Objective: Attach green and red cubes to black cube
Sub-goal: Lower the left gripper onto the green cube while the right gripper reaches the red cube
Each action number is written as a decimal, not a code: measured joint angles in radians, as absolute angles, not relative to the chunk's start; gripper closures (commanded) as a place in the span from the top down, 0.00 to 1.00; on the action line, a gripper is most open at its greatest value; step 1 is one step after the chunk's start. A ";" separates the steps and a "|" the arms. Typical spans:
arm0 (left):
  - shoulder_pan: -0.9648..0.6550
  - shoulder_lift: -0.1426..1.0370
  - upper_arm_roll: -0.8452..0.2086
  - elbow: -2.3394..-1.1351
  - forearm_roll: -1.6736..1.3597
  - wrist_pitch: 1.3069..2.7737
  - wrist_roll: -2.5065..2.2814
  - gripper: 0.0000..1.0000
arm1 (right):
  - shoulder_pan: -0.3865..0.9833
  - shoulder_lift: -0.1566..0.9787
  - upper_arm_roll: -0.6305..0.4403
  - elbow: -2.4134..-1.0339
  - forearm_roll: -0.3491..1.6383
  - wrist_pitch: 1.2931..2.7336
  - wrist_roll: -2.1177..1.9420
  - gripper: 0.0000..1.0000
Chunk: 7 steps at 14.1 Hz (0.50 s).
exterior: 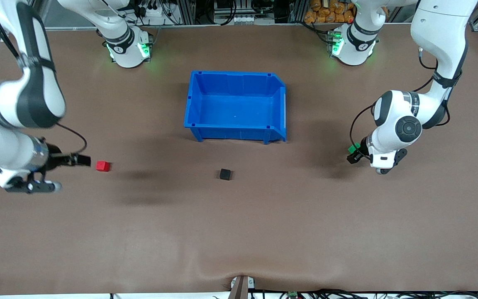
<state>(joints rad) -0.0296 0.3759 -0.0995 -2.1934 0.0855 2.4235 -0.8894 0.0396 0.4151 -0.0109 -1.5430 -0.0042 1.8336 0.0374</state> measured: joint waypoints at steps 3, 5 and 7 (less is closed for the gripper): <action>-0.009 0.399 -0.098 -2.193 0.092 2.449 -0.889 0.73 | 0.040 0.475 -0.011 -1.583 -0.004 1.889 0.021 1.00; -0.003 0.409 -0.098 -2.193 0.092 2.454 -0.889 0.72 | 0.037 0.479 -0.012 -1.662 -0.004 1.935 0.017 1.00; -0.002 0.410 -0.098 -2.193 0.093 2.455 -0.889 0.64 | 0.022 0.479 -0.014 -1.750 -0.004 1.974 0.000 1.00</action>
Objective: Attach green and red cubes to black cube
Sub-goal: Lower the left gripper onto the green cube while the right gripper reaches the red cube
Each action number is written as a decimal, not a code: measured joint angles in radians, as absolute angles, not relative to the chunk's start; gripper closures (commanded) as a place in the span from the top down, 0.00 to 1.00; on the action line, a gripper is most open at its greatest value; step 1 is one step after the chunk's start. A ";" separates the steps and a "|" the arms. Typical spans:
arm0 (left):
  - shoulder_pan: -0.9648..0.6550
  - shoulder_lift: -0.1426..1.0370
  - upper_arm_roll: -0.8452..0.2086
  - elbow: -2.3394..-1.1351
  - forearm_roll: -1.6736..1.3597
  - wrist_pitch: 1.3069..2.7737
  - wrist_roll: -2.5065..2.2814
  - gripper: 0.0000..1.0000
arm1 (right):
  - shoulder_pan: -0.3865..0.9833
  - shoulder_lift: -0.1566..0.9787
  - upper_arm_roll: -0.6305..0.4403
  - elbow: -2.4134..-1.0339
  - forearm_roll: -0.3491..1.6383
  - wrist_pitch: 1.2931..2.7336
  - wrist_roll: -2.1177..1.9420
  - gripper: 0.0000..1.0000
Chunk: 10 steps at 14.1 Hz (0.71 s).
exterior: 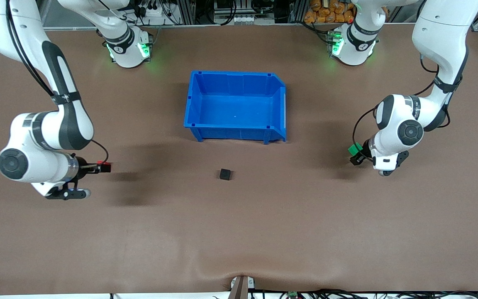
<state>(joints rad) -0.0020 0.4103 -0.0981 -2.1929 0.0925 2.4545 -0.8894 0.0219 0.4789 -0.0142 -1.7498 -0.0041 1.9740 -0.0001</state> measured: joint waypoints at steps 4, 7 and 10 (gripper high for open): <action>-0.004 0.410 -0.101 -2.193 0.093 2.455 -0.889 0.59 | -0.048 0.473 -0.018 -1.916 -0.004 2.177 -0.086 1.00; -0.004 0.410 -0.102 -2.193 0.093 2.455 -0.889 0.43 | -0.082 0.455 -0.019 -2.037 -0.003 2.332 -0.095 1.00; -0.004 0.410 -0.102 -2.196 0.093 2.455 -0.889 0.15 | -0.087 0.449 -0.018 -2.101 0.057 2.457 -0.095 1.00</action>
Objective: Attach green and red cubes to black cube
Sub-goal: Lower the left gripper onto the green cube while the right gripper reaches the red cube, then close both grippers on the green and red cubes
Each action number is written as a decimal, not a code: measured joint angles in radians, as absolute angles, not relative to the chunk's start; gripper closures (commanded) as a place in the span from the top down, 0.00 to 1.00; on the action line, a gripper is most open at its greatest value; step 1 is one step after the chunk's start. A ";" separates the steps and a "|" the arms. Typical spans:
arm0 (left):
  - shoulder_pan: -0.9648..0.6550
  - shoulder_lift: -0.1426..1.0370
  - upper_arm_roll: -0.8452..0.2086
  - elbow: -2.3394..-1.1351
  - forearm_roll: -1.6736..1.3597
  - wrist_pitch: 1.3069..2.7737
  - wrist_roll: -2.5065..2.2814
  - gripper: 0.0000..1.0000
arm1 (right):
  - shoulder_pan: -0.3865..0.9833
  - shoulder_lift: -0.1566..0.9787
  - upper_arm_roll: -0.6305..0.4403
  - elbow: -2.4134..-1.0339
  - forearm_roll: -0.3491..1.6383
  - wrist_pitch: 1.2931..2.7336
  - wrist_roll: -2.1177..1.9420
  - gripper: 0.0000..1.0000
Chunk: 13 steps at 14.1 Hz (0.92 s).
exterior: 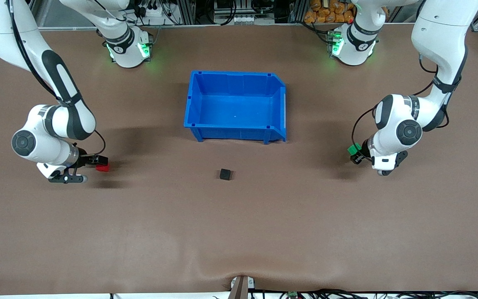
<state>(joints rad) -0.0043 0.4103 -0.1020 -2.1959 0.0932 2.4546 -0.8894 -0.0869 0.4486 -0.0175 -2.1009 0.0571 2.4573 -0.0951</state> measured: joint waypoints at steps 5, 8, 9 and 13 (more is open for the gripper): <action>-0.006 0.410 -0.105 -2.194 0.093 2.455 -0.945 0.00 | -0.087 0.458 -0.014 -2.121 0.085 2.508 -0.095 1.00; -0.014 0.410 -0.112 -2.170 0.093 2.455 -1.013 0.00 | -0.084 0.467 -0.011 -2.126 0.085 2.516 -0.095 1.00; -0.021 0.411 -0.113 -2.152 0.093 2.455 -1.043 0.00 | -0.083 0.468 -0.009 -2.127 0.085 2.516 -0.095 1.00; -0.086 0.449 -0.116 -2.050 0.093 2.453 -1.177 0.00 | -0.083 0.476 -0.008 -2.131 0.085 2.516 -0.113 0.97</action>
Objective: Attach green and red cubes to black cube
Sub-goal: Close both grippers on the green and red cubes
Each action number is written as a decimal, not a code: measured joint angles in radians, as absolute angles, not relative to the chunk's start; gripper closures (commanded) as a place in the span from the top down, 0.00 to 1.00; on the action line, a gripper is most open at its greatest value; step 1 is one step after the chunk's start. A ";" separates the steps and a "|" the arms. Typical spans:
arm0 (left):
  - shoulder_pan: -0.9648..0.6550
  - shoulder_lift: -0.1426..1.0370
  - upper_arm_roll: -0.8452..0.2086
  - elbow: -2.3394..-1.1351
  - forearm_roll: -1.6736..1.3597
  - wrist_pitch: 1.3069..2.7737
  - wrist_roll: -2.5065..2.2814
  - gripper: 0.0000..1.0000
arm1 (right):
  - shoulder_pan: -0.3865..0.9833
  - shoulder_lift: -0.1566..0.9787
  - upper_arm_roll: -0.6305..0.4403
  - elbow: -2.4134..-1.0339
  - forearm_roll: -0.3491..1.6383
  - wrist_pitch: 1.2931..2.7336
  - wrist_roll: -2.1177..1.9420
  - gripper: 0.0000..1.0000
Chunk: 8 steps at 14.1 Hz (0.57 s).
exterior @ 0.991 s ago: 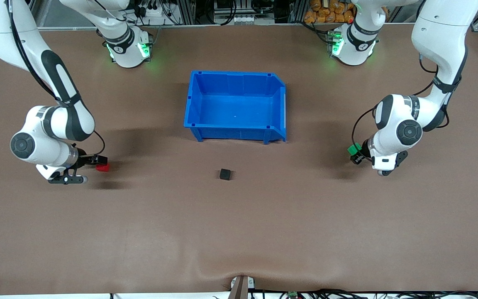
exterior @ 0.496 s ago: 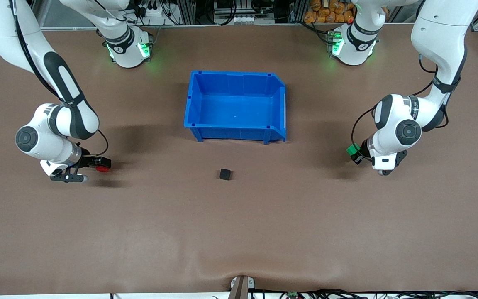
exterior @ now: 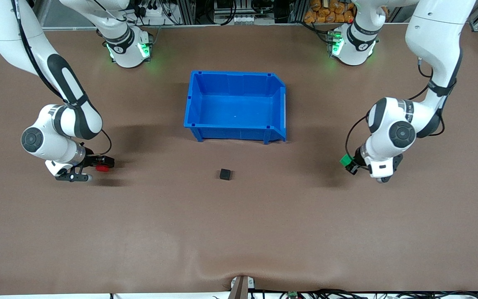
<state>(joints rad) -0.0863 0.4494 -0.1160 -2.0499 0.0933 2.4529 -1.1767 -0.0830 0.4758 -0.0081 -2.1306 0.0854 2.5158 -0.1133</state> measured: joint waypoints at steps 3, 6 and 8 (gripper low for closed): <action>-0.125 0.511 -0.117 -1.944 0.093 2.421 -1.282 0.00 | -0.083 0.480 -0.009 -2.131 0.086 2.516 -0.121 0.39; -0.160 0.560 -0.117 -1.858 0.093 2.407 -1.405 0.00 | -0.084 0.480 -0.010 -2.130 0.086 2.516 -0.146 0.00; -0.182 0.583 -0.117 -1.816 0.093 2.402 -1.463 0.00 | -0.086 0.478 -0.016 -2.125 0.086 2.516 -0.155 0.00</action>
